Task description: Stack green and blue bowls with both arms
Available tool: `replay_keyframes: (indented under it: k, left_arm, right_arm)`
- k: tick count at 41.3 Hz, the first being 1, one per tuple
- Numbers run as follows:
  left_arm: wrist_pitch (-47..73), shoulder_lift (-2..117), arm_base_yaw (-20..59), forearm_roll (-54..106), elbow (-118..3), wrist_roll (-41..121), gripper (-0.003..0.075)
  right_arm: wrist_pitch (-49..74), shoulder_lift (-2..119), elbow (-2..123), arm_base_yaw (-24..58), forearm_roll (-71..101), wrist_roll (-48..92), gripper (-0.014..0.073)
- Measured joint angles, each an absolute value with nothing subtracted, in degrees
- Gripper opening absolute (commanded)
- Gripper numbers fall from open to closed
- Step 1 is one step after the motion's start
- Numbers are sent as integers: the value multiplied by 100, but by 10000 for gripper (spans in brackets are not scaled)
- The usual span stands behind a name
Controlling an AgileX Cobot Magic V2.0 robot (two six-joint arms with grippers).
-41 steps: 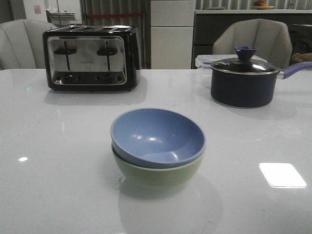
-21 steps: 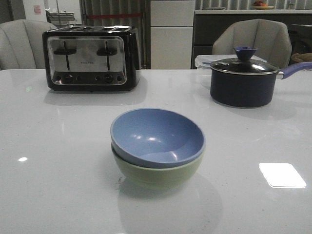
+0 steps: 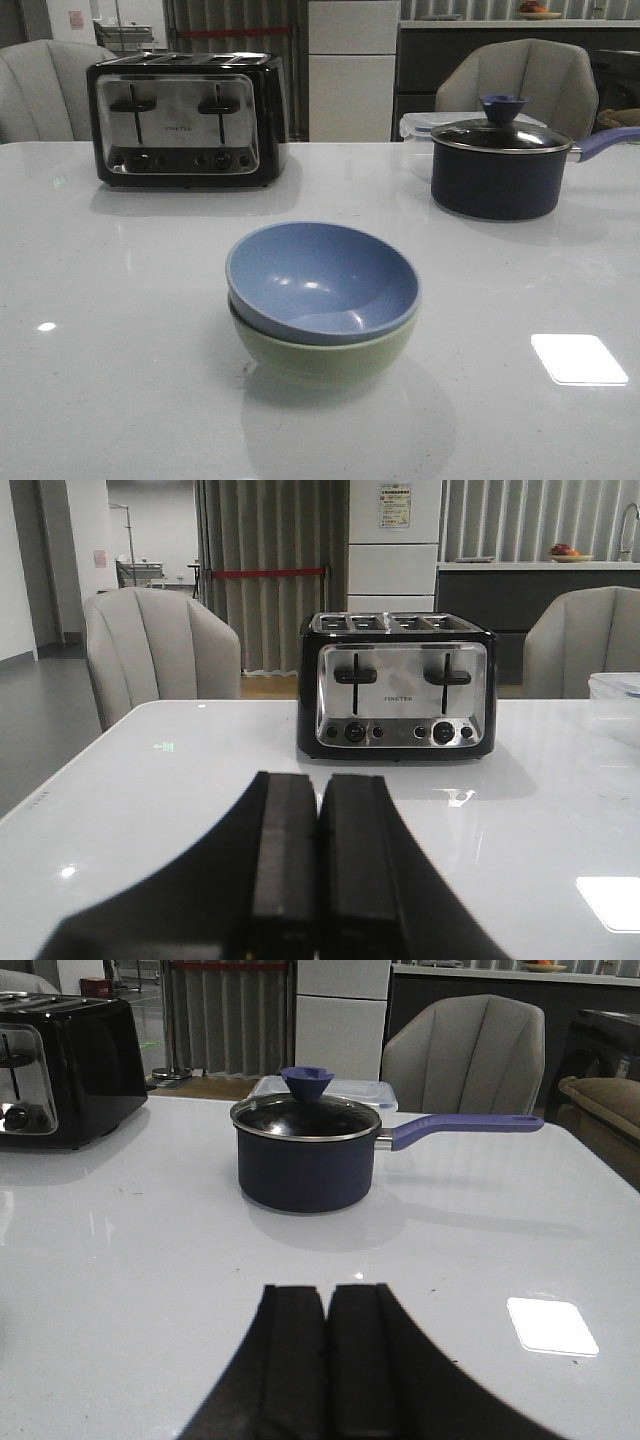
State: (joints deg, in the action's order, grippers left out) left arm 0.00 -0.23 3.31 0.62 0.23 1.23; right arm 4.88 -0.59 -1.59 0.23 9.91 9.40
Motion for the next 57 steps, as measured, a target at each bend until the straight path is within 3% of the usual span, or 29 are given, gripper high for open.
replay_keyframes:
  k: [15,57]
  left_arm:
    - [0,-23,331,62,23,123,93]
    - [0,-23,331,62,23,123,93]
  right_arm:
    - [0,-71,-159,23,0,-37,31]
    - [-30,-71,-159,23,-112,-87,31]
